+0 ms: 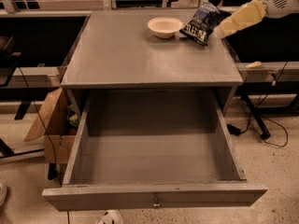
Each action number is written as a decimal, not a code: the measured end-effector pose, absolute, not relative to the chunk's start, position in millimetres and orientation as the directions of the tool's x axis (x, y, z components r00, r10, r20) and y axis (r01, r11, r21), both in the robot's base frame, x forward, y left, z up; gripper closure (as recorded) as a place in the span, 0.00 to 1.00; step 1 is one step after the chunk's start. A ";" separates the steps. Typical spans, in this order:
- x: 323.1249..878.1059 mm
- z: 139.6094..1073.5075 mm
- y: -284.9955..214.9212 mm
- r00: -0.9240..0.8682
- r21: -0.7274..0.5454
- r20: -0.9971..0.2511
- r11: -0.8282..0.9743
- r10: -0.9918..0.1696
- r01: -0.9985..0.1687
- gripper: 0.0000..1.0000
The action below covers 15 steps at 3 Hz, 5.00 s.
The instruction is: Place blue chip bag into top drawer
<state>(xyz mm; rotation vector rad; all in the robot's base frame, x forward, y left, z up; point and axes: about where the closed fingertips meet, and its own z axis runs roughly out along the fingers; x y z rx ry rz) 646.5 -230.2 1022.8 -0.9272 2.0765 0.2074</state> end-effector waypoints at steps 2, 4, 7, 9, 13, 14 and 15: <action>678.5 1010.1 -237.9 -0.435 -0.067 -0.824 0.825 -0.364 -0.561 0.00; 769.0 965.9 -279.5 -0.481 0.088 -0.876 0.968 -0.037 -0.234 0.00; 812.1 952.6 -309.1 -0.466 0.246 -0.862 0.969 0.200 -0.038 0.00; 830.2 949.6 -293.1 -0.436 0.400 -0.829 0.916 0.350 -0.025 0.00; 912.8 931.5 -233.6 -0.443 0.495 -0.781 0.869 0.440 -0.009 0.00; 926.6 922.2 -220.6 -0.456 0.496 -0.772 0.868 0.443 0.004 0.00; 934.9 918.0 -211.5 -0.462 0.506 -0.763 0.862 0.452 0.006 0.19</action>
Offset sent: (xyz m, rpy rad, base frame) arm 0.0800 -0.0283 -0.0106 0.3098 -0.1107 -0.3646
